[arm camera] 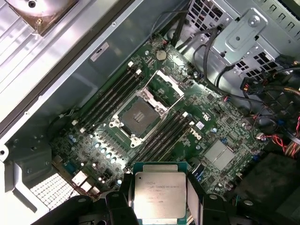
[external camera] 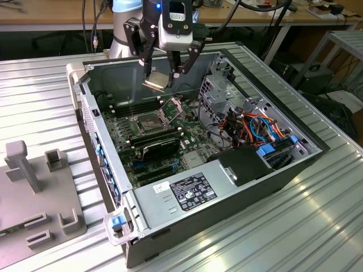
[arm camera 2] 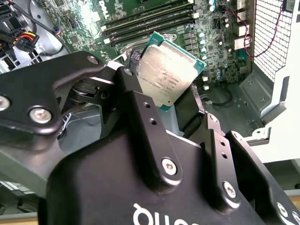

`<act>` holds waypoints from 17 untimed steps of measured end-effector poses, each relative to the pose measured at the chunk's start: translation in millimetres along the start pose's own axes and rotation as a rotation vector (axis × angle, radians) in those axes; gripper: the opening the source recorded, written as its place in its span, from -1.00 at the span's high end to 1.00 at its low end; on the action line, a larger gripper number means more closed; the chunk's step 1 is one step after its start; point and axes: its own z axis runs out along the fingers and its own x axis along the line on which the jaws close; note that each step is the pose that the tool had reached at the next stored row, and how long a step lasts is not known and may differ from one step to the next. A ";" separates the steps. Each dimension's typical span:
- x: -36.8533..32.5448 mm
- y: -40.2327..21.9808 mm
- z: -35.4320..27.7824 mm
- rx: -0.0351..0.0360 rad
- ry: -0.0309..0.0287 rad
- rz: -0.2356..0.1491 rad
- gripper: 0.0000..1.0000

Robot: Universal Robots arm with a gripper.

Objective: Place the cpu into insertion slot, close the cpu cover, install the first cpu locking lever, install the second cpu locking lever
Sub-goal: 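Place the cpu into insertion slot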

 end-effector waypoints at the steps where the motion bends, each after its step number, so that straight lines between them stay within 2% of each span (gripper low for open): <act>1: -0.2 0.2 0.0 0.0000 -0.0001 0.002 -0.10; 17: -0.3 0.4 0.1 0.0002 -0.0005 0.012 -0.10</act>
